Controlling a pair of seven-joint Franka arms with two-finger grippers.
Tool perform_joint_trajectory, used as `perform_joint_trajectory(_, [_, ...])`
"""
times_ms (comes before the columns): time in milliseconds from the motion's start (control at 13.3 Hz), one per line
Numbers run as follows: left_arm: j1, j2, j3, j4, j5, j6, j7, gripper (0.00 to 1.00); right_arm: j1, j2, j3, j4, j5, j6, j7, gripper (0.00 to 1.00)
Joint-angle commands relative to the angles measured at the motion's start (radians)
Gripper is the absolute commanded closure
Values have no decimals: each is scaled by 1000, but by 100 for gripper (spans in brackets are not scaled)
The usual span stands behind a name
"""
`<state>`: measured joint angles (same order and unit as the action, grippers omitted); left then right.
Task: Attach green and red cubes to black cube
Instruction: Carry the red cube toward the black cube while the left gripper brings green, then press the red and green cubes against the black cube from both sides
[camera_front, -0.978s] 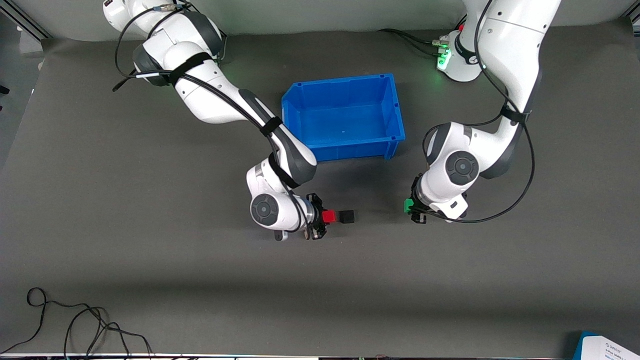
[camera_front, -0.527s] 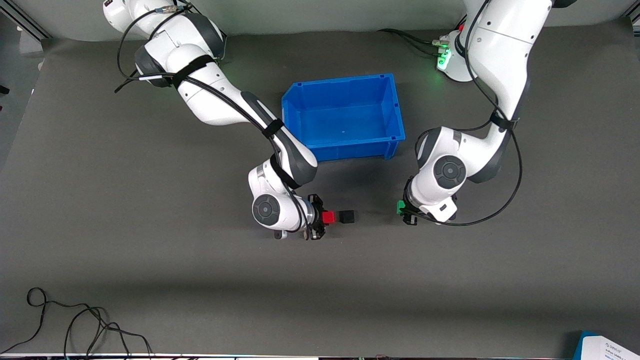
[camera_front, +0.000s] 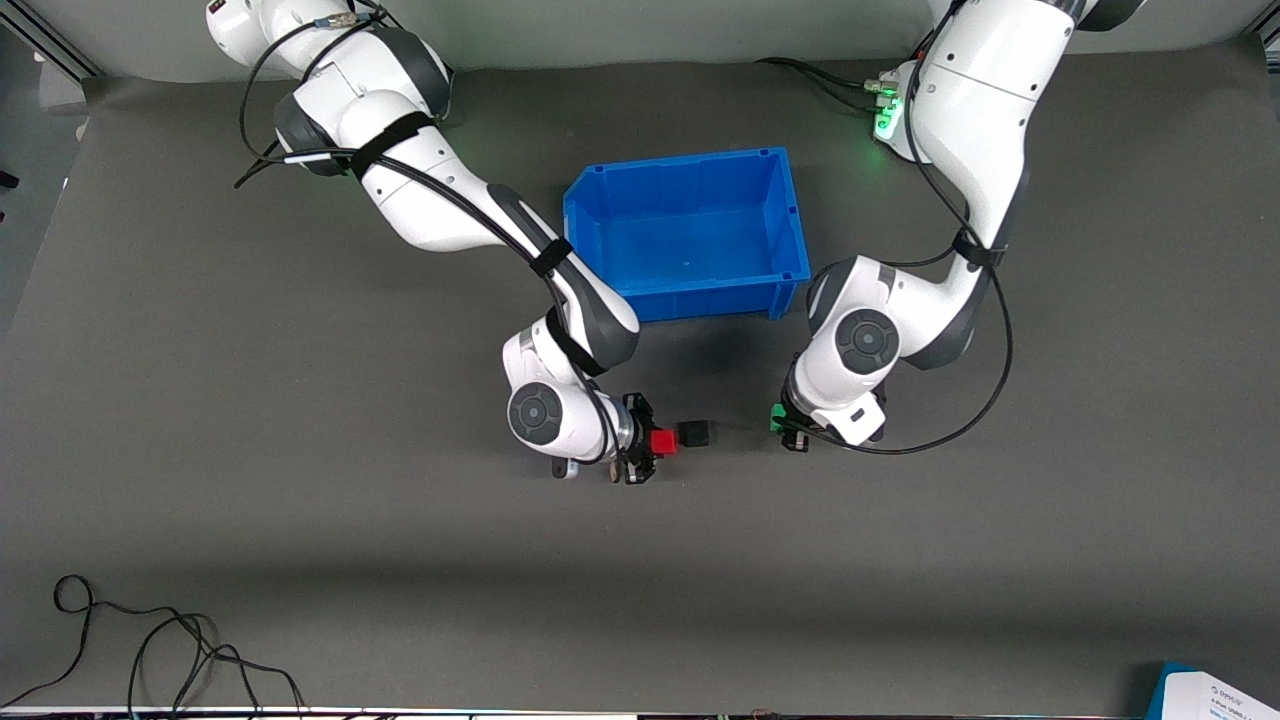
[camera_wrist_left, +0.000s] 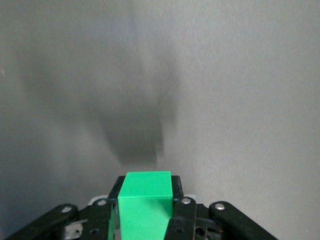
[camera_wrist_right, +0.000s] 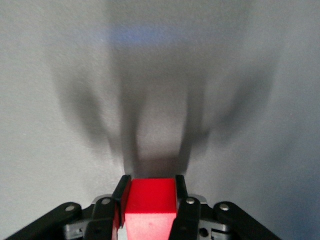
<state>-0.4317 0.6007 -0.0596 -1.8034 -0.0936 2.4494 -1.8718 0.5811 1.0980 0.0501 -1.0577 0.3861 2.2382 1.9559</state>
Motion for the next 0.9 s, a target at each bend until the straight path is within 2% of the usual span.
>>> perform_joint_trajectory(0, [-42, 60, 11, 87, -5, -1, -47, 100, 20, 13, -3, 16, -1, 27, 31, 73])
perform_joint_trajectory(827, [-78, 156, 12, 188, 8, 49, -82, 100, 22, 31, 22, 38, 10, 116, 46, 74])
